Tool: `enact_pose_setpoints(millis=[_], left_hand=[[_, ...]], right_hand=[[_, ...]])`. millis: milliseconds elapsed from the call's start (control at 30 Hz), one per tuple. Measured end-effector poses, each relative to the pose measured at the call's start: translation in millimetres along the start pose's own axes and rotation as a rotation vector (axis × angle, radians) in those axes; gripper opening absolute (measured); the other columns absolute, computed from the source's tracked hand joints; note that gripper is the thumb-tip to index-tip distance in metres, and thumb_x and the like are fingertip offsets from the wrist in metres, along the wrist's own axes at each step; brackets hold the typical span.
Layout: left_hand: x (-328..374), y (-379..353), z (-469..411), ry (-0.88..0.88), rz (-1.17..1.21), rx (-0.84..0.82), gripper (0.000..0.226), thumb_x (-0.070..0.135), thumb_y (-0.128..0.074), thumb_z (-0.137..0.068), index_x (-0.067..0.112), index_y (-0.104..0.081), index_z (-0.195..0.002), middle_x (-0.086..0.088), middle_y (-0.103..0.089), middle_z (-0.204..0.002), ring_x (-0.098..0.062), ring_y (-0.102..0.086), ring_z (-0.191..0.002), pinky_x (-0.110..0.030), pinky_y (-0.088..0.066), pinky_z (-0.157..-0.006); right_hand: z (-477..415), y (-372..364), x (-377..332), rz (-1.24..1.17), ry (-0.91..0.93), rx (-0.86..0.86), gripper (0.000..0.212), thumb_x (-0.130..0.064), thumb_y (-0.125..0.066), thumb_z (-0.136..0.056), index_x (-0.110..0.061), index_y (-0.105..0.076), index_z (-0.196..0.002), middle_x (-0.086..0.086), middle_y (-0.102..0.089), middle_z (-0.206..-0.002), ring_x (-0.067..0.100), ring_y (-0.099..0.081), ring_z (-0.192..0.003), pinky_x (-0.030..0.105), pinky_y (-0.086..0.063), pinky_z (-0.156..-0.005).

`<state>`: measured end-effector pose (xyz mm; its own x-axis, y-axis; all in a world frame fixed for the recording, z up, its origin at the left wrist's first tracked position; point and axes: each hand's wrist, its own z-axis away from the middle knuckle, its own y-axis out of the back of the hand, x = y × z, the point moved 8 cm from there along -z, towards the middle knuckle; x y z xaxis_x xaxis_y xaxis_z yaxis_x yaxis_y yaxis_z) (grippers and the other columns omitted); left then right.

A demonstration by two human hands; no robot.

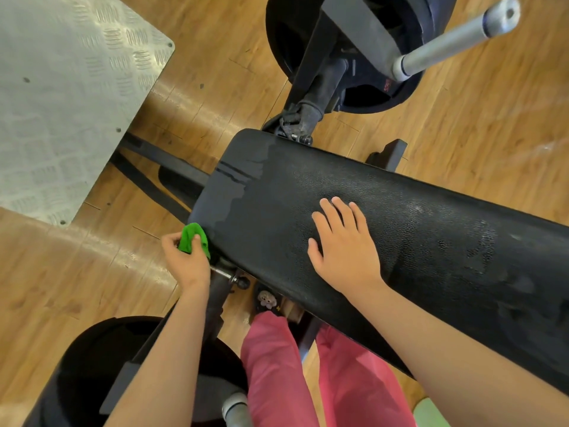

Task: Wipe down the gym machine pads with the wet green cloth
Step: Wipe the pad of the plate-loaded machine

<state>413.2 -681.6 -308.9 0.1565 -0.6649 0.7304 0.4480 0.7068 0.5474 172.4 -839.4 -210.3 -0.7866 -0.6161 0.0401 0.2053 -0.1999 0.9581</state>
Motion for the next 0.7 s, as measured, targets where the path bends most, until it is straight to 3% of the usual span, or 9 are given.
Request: enact_pose_setpoints(millis=[100, 267, 367, 467, 567, 633, 700], left_hand=[[-0.2, 1.2, -3.6, 0.03, 0.011, 0.005, 0.017, 0.015, -0.059, -0.093, 0.014, -0.045, -0.101, -0.001, -0.053, -0.101, -0.015, -0.053, -0.088, -0.008, -0.039, -0.061], [1.2, -3.8, 36.9, 0.002, 0.016, -0.032, 0.02, 0.016, -0.061, -0.093, 0.011, -0.046, -0.106, -0.004, -0.054, -0.104, -0.014, -0.054, -0.09, -0.011, -0.041, -0.068], [7.1, -4.9, 34.3, -0.116, -0.056, -0.1, 0.018, 0.013, -0.062, -0.091, 0.01, -0.049, -0.104, -0.004, -0.054, -0.101, -0.014, -0.052, -0.09, -0.011, -0.04, -0.069], [22.3, -3.4, 7.8, -0.218, -0.13, -0.089, 0.014, 0.011, -0.061, -0.091, 0.013, -0.05, -0.098, -0.005, -0.054, -0.098, -0.018, -0.052, -0.089, -0.02, -0.042, -0.069], [14.3, -1.5, -34.6, -0.058, -0.139, -0.037, 0.014, 0.009, -0.059, -0.092, 0.013, -0.048, -0.101, -0.005, -0.051, -0.1, -0.026, -0.054, -0.095, -0.017, -0.041, -0.071], [-1.0, -5.4, -60.4, 0.053, -0.177, -0.084, 0.015, 0.009, -0.059, -0.093, 0.014, -0.046, -0.099, -0.005, -0.051, -0.101, -0.03, -0.055, -0.103, -0.026, -0.04, -0.078], [-6.5, -6.2, -69.7, 0.076, -0.2, -0.127, 0.014, 0.009, -0.059, -0.092, 0.013, -0.047, -0.099, -0.006, -0.051, -0.1, -0.029, -0.055, -0.099, -0.032, -0.043, -0.083]], right_hand=[[-0.4, -0.9, -0.4, 0.0, 0.002, -0.01, 0.048, -0.036, -0.042, -0.088, -0.009, -0.058, -0.125, 0.014, -0.05, -0.141, 0.034, -0.039, -0.135, 0.05, -0.024, -0.115], [-1.7, -0.3, -0.8, -0.01, 0.001, -0.011, 0.048, -0.037, -0.042, -0.089, -0.009, -0.057, -0.125, 0.014, -0.05, -0.141, 0.034, -0.038, -0.136, 0.05, -0.024, -0.116], [-1.9, -0.2, -1.4, -0.013, 0.006, -0.002, 0.047, -0.036, -0.043, -0.088, -0.008, -0.057, -0.124, 0.015, -0.05, -0.141, 0.034, -0.039, -0.135, 0.049, -0.023, -0.116], [-1.7, -0.9, -0.9, -0.011, 0.003, 0.003, 0.047, -0.036, -0.044, -0.088, -0.008, -0.058, -0.124, 0.015, -0.05, -0.141, 0.034, -0.039, -0.135, 0.049, -0.023, -0.116], [-2.5, -1.8, -0.9, -0.013, 0.002, 0.0, 0.048, -0.036, -0.044, -0.088, -0.008, -0.058, -0.125, 0.014, -0.05, -0.141, 0.034, -0.038, -0.135, 0.05, -0.025, -0.115], [-2.1, -2.2, -0.9, -0.011, 0.003, -0.004, 0.048, -0.036, -0.045, -0.088, -0.008, -0.058, -0.125, 0.014, -0.05, -0.141, 0.034, -0.038, -0.136, 0.05, -0.025, -0.115], [-2.2, -1.9, -0.7, -0.009, 0.002, -0.003, 0.047, -0.036, -0.046, -0.088, -0.009, -0.057, -0.125, 0.014, -0.05, -0.141, 0.034, -0.038, -0.136, 0.05, -0.025, -0.115]])
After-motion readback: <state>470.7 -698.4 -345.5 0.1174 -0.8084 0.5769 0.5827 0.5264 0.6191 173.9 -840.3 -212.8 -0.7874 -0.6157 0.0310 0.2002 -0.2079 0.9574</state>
